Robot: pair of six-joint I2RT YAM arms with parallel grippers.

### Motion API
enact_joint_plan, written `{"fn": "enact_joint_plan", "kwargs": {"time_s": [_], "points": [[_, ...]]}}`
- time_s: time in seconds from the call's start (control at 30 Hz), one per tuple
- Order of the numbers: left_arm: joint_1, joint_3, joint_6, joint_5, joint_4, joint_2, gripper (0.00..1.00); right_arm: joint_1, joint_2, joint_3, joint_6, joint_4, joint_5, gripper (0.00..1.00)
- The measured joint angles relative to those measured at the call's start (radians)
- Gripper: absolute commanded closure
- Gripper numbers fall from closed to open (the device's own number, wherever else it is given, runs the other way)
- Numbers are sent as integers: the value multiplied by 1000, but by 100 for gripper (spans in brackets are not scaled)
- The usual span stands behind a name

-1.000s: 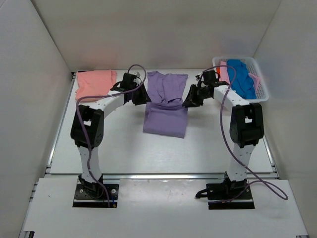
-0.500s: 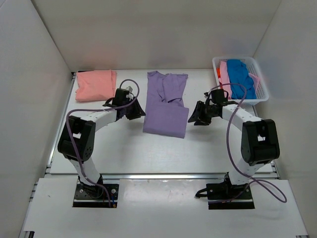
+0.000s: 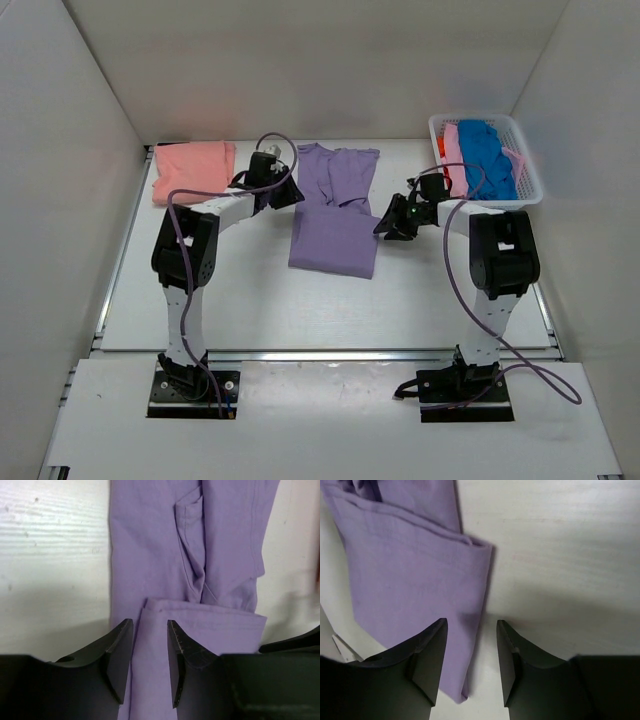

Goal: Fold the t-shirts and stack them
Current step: Fold the folded rectangular tshirt in 1/3 of the way

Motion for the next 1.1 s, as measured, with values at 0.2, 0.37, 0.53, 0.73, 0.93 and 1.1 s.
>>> {"fn": "enact_joint_plan", "kwargs": {"time_s": [0.2, 0.37, 0.53, 0.73, 0.93, 1.1], "points": [[-13, 87, 30, -8, -24, 105, 56, -13, 50, 42, 19, 46, -31, 60], [-23, 106, 41, -6, -39, 142, 56, -22, 78, 55, 38, 88, -56, 65], [-26, 123, 39, 1, -38, 145, 71, -35, 112, 72, 55, 115, -91, 76], [-26, 126, 18, 43, -30, 145, 100, -46, 176, 143, 55, 110, -119, 100], [-19, 120, 17, 77, -13, 145, 100, -43, 206, 198, 28, 79, -121, 100], [-18, 15, 21, 87, 15, 89, 100, -23, 177, 192, -8, 47, -84, 100]]}}
